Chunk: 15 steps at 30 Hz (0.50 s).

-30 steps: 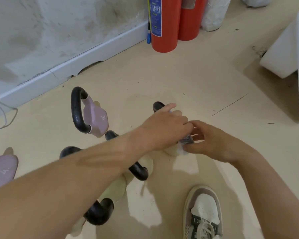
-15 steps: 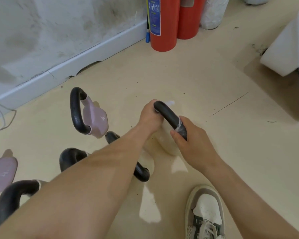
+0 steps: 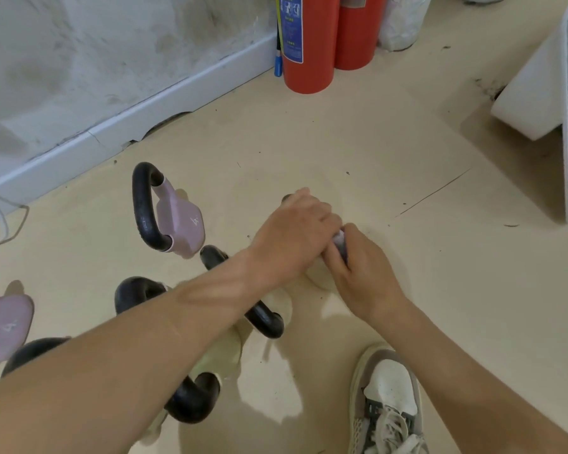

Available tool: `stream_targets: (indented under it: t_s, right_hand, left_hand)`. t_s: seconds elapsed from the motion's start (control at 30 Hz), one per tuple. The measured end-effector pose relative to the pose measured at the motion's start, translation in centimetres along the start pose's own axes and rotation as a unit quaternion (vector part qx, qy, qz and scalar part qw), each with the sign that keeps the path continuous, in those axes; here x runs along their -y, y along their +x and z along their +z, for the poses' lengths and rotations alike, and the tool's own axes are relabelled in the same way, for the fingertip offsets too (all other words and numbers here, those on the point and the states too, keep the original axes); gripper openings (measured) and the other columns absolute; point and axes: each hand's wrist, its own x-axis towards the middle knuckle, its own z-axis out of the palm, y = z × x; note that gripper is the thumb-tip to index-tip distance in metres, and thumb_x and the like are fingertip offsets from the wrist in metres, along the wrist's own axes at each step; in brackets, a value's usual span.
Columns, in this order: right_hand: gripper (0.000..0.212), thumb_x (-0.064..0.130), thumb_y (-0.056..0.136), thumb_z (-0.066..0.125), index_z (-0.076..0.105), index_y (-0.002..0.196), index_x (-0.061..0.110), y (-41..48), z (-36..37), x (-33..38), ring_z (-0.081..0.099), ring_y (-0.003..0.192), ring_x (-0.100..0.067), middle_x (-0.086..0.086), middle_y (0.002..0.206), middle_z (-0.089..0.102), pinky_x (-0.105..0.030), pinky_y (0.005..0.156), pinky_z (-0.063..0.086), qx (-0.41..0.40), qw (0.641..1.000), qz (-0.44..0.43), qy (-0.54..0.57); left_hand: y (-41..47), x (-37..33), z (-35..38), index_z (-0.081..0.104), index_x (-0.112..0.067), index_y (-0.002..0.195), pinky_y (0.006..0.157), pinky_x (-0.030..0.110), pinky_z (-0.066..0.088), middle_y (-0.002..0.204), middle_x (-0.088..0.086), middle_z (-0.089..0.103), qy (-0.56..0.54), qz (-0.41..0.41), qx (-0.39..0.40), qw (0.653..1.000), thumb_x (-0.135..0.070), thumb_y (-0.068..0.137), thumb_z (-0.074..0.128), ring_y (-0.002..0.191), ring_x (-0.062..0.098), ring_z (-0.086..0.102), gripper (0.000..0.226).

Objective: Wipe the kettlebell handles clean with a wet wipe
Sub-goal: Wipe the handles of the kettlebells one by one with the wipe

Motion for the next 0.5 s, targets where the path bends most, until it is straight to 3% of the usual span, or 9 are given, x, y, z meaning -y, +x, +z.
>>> stream_targets:
  t_s: [0.07, 0.17, 0.27, 0.37, 0.43, 0.5]
  right_hand:
    - [0.027, 0.042, 0.094, 0.04, 0.042, 0.083, 0.018, -2.4, 0.4, -2.2, 0.043, 0.061, -0.014, 0.004, 0.072, 0.046, -0.034, 0.056, 0.038, -0.022, 0.999, -0.008, 0.023]
    - [0.025, 0.037, 0.094, 0.04, 0.049, 0.094, 0.014, -4.0, 0.9, -4.7, 0.052, 0.078, -0.022, 0.0, 0.086, 0.052, -0.041, 0.067, 0.046, -0.035, 0.999, 0.007, 0.028]
    - [0.028, 0.025, 0.095, 0.037, 0.057, 0.106, 0.01, -5.3, 1.3, -5.7, 0.053, 0.091, -0.016, 0.006, 0.098, 0.054, -0.021, 0.078, 0.041, -0.03, 0.999, 0.032, 0.004]
    - [0.024, 0.007, 0.095, 0.045, 0.065, 0.106, 0.015, -6.6, 1.4, -6.0, 0.06, 0.091, -0.008, 0.01, 0.101, 0.061, -0.015, 0.08, 0.043, -0.047, 0.991, 0.11, 0.059]
    - [0.025, -0.002, 0.091, 0.052, 0.07, 0.088, 0.015, -6.8, 1.2, -5.3, 0.064, 0.076, -0.01, -0.002, 0.085, 0.071, -0.024, 0.073, 0.049, -0.045, 0.959, 0.228, 0.162]
    - [0.022, -0.006, 0.089, 0.051, 0.073, 0.085, 0.0, -7.2, 1.0, -4.7, 0.065, 0.072, -0.021, -0.026, 0.083, 0.071, -0.036, 0.07, 0.053, -0.006, 0.902, 0.326, 0.283]
  left_hand:
    - [-0.2, -2.7, 0.7, 0.063, -0.014, 0.077, 0.099, 0.042, 0.044, 0.071, 0.003, 0.058, 0.049, 0.017, -0.002, 0.999, -0.01, 0.081, 0.047, 0.073, 0.025, 0.058, 0.016]
    - [0.1, -5.5, 1.5, 0.06, -0.012, 0.08, 0.102, 0.045, 0.042, 0.075, 0.006, 0.058, 0.086, 0.032, 0.013, 0.996, -0.004, 0.084, 0.044, 0.076, 0.027, 0.057, 0.018]
    - [0.0, -6.7, 1.3, 0.064, -0.013, 0.087, 0.11, 0.049, 0.033, 0.086, 0.006, 0.061, 0.152, 0.065, 0.057, 0.985, -0.008, 0.086, 0.053, 0.087, 0.026, 0.057, 0.012]
    - [-1.4, -8.2, 1.2, 0.067, -0.011, 0.108, 0.116, 0.055, 0.007, 0.111, 0.01, 0.063, 0.23, 0.118, 0.148, 0.954, -0.015, 0.088, 0.058, 0.117, 0.03, 0.05, 0.022]
    - [-2.6, -9.3, 1.4, 0.064, -0.007, 0.118, 0.114, 0.056, -0.005, 0.121, 0.011, 0.062, 0.264, 0.136, 0.218, 0.93, -0.018, 0.09, 0.056, 0.128, 0.031, 0.045, 0.032]
    - [-3.0, -9.7, 0.9, 0.071, -0.012, 0.104, 0.115, 0.052, -0.008, 0.101, 0.005, 0.07, 0.234, 0.138, 0.233, 0.934, -0.016, 0.088, 0.055, 0.111, 0.026, 0.058, 0.023]
